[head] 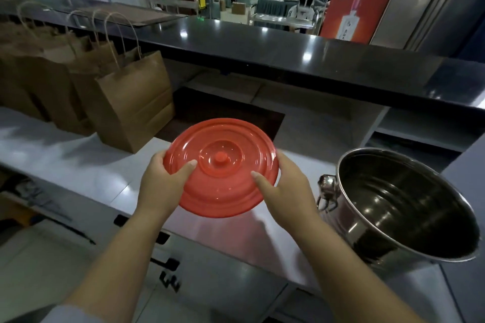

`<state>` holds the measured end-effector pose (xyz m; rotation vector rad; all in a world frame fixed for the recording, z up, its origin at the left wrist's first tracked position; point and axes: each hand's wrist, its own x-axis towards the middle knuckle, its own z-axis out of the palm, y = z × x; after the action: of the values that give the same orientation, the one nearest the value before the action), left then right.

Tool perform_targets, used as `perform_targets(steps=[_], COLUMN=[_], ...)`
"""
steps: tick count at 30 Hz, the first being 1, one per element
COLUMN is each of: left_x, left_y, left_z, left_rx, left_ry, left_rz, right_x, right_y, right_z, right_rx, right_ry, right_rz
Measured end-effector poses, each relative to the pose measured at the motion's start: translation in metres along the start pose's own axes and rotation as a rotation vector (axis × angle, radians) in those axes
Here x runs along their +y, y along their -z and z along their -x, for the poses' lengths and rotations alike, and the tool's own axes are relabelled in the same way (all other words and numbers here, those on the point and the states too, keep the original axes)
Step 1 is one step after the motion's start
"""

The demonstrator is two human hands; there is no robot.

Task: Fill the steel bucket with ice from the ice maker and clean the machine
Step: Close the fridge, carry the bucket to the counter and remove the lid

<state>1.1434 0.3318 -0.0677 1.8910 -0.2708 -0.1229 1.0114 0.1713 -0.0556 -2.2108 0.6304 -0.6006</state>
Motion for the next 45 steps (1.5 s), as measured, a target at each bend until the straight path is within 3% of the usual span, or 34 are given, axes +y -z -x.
perform_targets(steps=[16, 23, 34, 45], left_x=[-0.059, -0.070, -0.078, -0.068], left_y=[-0.036, -0.048, -0.052, -0.036], left_z=[-0.012, -0.020, -0.022, -0.005], left_rx=[-0.106, -0.100, -0.089, -0.033], left_ry=[0.202, 0.202, 0.207, 0.173], left_rz=[-0.320, -0.446, -0.478, -0.292], right_x=[0.074, 0.088, 0.098, 0.068], right_y=[-0.050, -0.062, -0.074, -0.055], right_z=[-0.011, -0.017, -0.018, -0.007], right_rx=[-0.103, -0.114, -0.157, -0.074], right_ry=[-0.268, -0.303, -0.277, -0.176], right_rz=[0.055, 0.094, 0.174, 0.076])
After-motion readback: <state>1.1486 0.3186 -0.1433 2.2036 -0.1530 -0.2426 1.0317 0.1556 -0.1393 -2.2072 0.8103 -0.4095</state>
